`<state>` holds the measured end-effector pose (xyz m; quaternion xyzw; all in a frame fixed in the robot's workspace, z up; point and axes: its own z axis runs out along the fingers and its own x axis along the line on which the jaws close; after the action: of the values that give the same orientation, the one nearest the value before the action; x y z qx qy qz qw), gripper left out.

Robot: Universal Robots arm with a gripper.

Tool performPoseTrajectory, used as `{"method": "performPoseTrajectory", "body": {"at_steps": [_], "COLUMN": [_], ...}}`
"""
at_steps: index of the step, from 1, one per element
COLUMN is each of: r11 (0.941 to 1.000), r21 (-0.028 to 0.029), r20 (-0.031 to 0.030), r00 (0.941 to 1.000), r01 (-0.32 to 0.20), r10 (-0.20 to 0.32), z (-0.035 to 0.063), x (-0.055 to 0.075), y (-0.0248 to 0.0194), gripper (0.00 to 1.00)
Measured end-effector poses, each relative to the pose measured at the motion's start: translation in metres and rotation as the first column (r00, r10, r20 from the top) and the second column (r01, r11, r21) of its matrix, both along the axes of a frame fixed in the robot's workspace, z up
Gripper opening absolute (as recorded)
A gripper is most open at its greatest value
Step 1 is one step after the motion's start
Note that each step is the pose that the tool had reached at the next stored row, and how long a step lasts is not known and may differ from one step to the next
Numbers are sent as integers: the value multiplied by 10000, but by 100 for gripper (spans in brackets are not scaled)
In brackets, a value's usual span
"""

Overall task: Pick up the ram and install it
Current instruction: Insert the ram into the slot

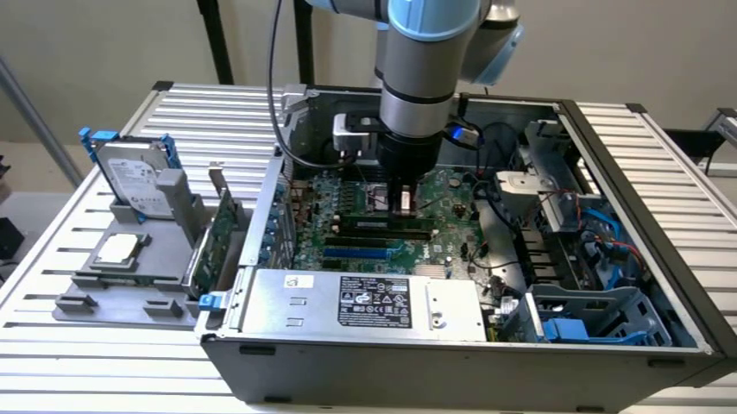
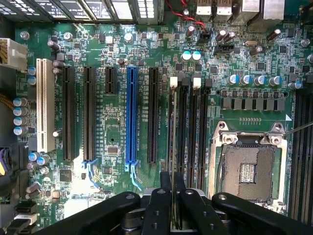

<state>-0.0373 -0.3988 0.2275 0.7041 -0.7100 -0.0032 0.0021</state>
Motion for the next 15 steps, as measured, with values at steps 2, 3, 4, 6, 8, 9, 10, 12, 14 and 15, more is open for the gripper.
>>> {"method": "performPoseTrajectory", "body": {"at_steps": [2, 3, 4, 6, 8, 9, 10, 12, 14, 15], "r11": [10000, 10000, 10000, 10000, 9999, 9999, 9999, 9999, 9999, 9999], "r21": [0, 0, 1, 0, -1, 0, -1, 1, -1, -2], "r20": [0, 0, 1, 0, 0, 0, 0, 1, 0, -1], "r00": [10000, 10000, 10000, 10000, 9999, 9999, 9999, 9999, 9999, 9999], "r01": [34, 52, 66, 98, 120, 127, 129, 131, 133, 134], "r10": [-34, -52, -66, -98, -120, -127, -129, -131, -133, -134], "z": [0, 0, 0, 0, -1, -2, -3, -8, -13, -14], "x": [-4, -7, -8, -13, -17, -19, -20, -21, -22, -23], "y": [1, 1, 2, 5, 5, 6, 5, 6, 5, 5], "gripper": [14, 14, 14, 14, 14, 14, 14, 14, 14, 14]}}
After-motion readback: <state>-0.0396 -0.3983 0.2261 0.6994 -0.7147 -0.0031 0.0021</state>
